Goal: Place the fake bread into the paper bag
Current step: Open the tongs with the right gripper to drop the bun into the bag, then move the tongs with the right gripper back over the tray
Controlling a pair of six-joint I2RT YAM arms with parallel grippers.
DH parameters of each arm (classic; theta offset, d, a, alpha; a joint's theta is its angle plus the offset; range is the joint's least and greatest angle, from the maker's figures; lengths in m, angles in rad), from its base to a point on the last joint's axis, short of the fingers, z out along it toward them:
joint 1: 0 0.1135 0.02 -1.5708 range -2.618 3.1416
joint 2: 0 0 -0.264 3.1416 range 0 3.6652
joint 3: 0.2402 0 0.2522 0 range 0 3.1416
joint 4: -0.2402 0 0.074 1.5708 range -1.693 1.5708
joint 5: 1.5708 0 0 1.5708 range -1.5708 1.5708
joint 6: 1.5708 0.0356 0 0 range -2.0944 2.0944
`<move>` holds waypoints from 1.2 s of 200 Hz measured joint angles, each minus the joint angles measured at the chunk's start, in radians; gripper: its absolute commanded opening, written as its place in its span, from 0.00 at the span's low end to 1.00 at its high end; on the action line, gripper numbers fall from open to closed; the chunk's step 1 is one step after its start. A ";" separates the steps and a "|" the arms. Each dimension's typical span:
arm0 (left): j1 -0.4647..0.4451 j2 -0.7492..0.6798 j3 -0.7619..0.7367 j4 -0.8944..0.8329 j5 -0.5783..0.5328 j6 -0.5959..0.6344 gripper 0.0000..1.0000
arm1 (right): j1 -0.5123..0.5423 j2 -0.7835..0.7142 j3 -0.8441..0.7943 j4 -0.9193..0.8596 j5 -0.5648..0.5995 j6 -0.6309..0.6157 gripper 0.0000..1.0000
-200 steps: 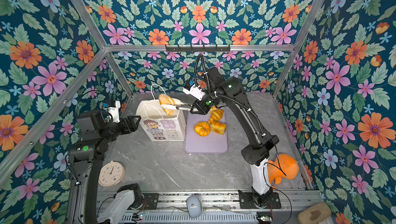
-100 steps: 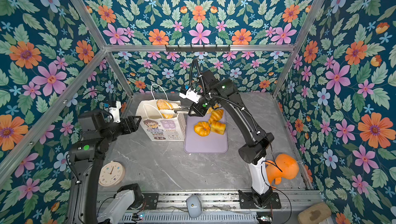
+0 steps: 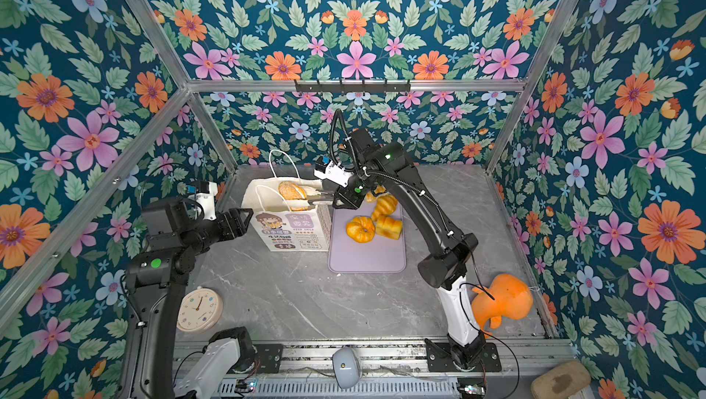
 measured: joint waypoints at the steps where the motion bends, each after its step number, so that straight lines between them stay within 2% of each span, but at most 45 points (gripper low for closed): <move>1: 0.000 0.000 0.000 0.000 0.000 0.000 0.75 | 0.000 0.001 0.001 0.000 0.001 0.000 0.39; 32: 0.000 -0.001 -0.010 0.000 -0.001 0.000 0.75 | 0.010 0.009 0.015 0.000 0.026 0.002 0.45; 71: 0.000 -0.003 -0.010 0.003 0.000 0.000 0.75 | 0.015 0.010 0.019 0.000 0.035 0.003 0.46; 158: 0.000 -0.005 -0.012 0.006 0.003 0.000 0.75 | 0.018 -0.022 0.021 0.002 0.023 0.011 0.45; 240: 0.000 -0.006 -0.014 0.006 0.003 -0.003 0.75 | 0.018 -0.133 0.000 0.023 -0.020 0.057 0.45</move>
